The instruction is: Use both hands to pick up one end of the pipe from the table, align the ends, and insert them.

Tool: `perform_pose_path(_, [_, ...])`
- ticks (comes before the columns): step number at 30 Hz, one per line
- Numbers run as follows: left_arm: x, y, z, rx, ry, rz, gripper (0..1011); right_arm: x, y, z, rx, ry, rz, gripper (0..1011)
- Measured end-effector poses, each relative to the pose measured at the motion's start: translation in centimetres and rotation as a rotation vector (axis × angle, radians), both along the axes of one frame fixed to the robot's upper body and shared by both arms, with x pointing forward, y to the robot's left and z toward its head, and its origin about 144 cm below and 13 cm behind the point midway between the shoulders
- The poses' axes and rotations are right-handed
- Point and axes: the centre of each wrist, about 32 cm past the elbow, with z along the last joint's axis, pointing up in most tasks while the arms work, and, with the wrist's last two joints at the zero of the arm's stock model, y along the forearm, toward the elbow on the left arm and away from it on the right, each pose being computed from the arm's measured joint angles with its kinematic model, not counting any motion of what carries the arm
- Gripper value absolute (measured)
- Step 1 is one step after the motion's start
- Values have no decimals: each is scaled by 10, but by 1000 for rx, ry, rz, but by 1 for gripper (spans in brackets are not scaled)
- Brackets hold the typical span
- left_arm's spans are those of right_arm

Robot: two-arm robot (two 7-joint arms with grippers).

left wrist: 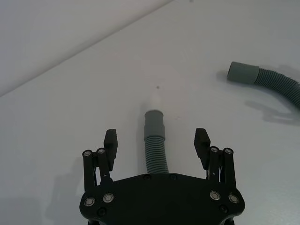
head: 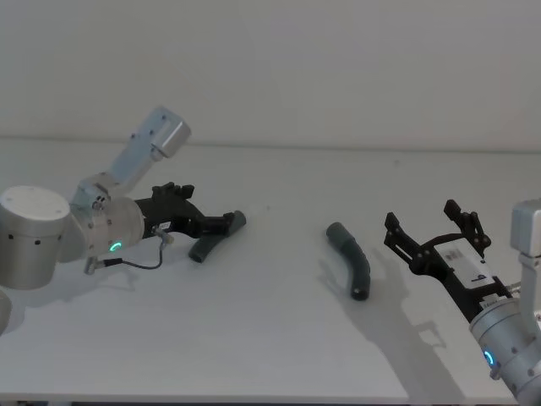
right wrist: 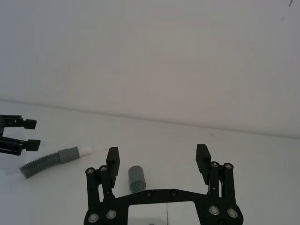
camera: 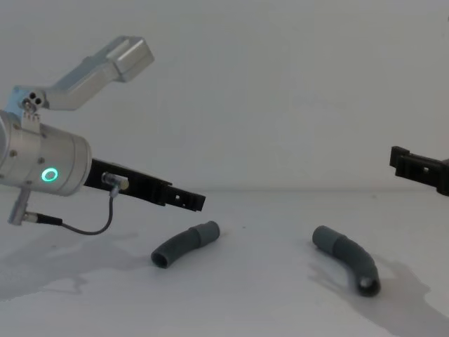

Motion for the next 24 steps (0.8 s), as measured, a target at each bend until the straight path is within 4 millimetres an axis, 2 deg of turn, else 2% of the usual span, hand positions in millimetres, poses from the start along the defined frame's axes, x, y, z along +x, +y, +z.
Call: perform_pose_path(24, [24,-12,-11,49,24,-9,1000,0,0,0,0,0,0,1000])
